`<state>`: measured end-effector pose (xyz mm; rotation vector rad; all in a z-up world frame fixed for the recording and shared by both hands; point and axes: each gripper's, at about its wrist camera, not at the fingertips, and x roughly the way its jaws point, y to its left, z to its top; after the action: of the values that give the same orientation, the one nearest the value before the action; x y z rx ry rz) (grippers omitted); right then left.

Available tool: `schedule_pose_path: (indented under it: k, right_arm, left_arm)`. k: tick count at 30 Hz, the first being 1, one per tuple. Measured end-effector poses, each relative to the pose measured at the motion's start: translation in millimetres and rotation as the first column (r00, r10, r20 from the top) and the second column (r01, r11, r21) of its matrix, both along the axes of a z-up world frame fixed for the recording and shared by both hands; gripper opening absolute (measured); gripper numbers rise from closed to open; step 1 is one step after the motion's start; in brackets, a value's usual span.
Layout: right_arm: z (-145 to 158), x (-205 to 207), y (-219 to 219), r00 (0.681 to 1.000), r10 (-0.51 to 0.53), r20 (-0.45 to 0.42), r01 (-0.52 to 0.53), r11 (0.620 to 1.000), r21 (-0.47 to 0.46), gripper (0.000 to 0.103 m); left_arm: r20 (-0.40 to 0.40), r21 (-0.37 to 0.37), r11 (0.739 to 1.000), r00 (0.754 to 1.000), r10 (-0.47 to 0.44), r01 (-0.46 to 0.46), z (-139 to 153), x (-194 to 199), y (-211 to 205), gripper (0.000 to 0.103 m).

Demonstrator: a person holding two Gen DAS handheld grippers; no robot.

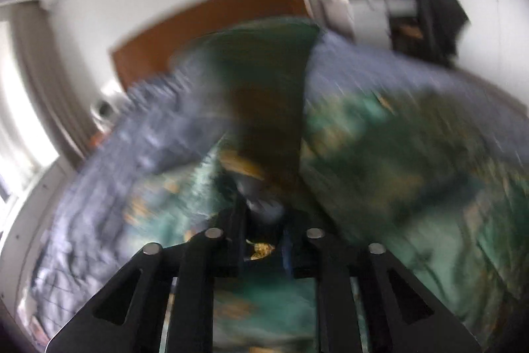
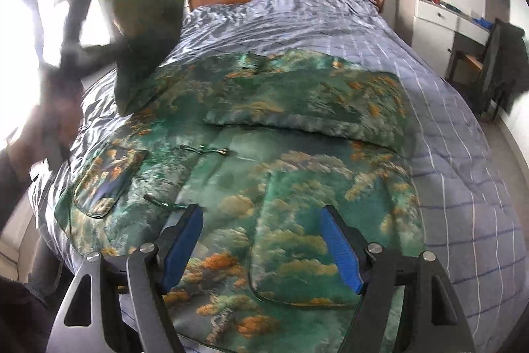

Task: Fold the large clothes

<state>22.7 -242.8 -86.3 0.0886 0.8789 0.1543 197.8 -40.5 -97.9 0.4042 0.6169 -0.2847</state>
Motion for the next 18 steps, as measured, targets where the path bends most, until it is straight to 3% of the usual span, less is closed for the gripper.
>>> schedule_pose_path:
  k: [2, 5, 10, 12, 13, 15, 18]
  right_arm:
    - [-4.7, -0.4, -9.7, 1.000, -0.026, -0.017, 0.026, 1.000, 0.015, 0.075]
    - [-6.2, 1.7, -19.7, 0.998, -0.047, -0.029, 0.049, 0.998, 0.042, 0.075]
    - [-4.8, 22.2, -19.6, 0.999, -0.013, -0.029, 0.014, 0.998, 0.053, 0.075]
    - [-7.3, 42.8, -15.9, 0.999, 0.030, -0.040, -0.025, 0.992, 0.126, 0.075]
    - [-11.0, 59.8, -15.0, 0.997, 0.052, -0.056, -0.039, 0.978, 0.206, 0.075]
    - [-22.5, 96.2, -13.4, 0.993, 0.074, -0.095, -0.036, 0.933, 0.358, 0.075]
    - [-45.8, 150.6, -3.9, 0.983, 0.077, -0.164, 0.011, 0.878, 0.479, 0.075]
  left_arm:
    - [-0.103, 0.013, 1.000, 0.995, -0.018, 0.019, -27.2, 0.0, -13.1, 0.055]
    - [-0.162, 0.005, 0.998, 0.985, -0.067, 0.068, -49.9, -19.7, -17.5, 0.071]
    - [-0.140, 0.001, 0.997, 0.987, -0.082, 0.083, -40.6, -63.7, 13.6, 0.084]
    - [-0.140, -0.028, 0.999, 0.989, -0.046, 0.043, -32.1, -76.8, 31.7, 0.085]
    - [-0.137, -0.040, 0.999, 0.990, -0.026, 0.021, -30.4, -80.0, 39.6, 0.085]
    - [-0.128, -0.074, 0.996, 0.991, 0.036, -0.046, -22.9, -85.6, 60.3, 0.085]
    - [-0.135, -0.142, 0.980, 0.984, 0.119, -0.138, -19.4, -93.8, 88.9, 0.086]
